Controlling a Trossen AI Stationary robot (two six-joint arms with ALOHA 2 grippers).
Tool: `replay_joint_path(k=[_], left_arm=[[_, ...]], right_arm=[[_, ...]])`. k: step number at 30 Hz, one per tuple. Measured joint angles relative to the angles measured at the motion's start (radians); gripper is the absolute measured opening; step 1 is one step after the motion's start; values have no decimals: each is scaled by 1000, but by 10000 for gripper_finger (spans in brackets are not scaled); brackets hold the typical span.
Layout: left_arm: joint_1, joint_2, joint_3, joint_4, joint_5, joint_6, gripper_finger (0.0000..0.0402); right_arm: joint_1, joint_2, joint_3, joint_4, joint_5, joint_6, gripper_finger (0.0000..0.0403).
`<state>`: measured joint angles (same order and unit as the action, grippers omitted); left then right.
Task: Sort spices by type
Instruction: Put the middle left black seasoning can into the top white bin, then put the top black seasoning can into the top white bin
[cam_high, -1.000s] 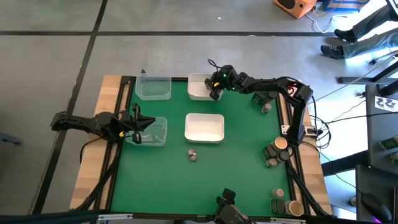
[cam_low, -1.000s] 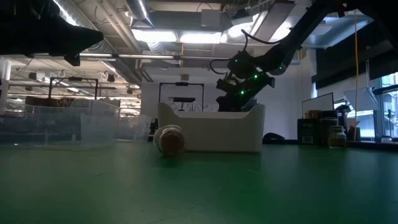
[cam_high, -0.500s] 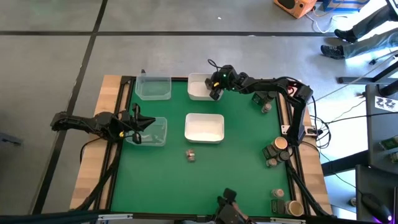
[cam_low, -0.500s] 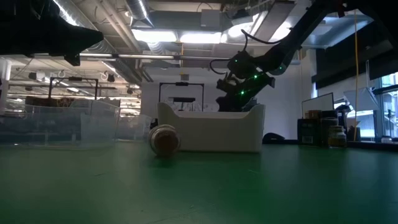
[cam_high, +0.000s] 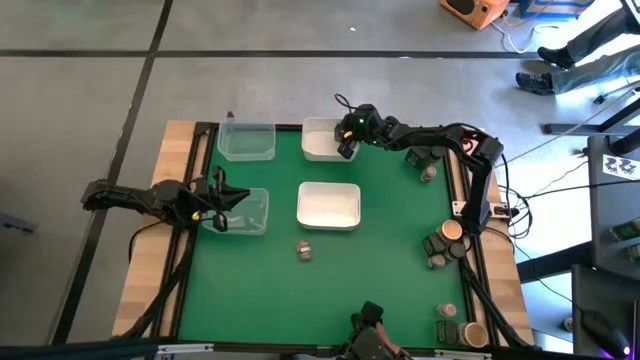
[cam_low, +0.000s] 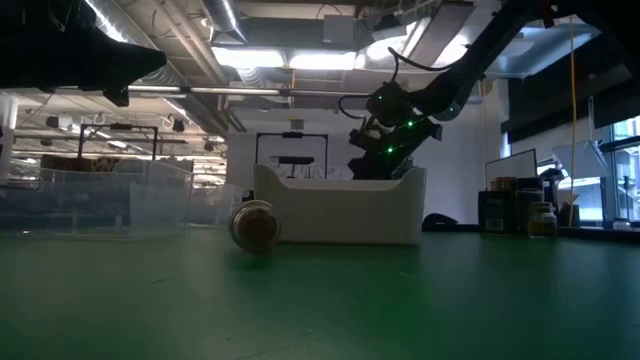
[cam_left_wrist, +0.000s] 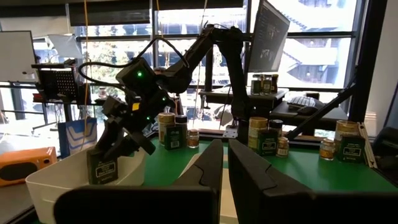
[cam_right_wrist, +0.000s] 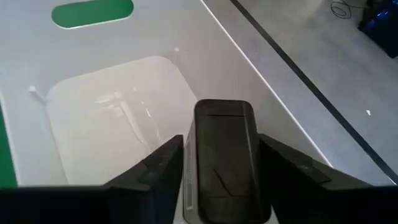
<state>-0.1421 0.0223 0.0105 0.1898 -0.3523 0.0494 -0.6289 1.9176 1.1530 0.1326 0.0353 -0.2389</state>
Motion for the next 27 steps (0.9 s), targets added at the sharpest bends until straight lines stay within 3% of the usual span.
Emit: replay_joint_path(k=[9,14,19,23,27], left_arm=[[0,0,0,1,0,0,15],[0,0,0,1,0,-1,15],[0,0,0,2,0,-17,15],[0,0,0,-4,0,-58,15],[0,0,0,-28,1,-106,15]], right_arm=[[17,-154,-1,-99,8,-31,245],[72,-326,0,-301,52,-59,241],[145,-490,0,-541,165,-48,239],[186,-582,0,-737,286,30,238],[191,-629,0,-930,331,167,238]])
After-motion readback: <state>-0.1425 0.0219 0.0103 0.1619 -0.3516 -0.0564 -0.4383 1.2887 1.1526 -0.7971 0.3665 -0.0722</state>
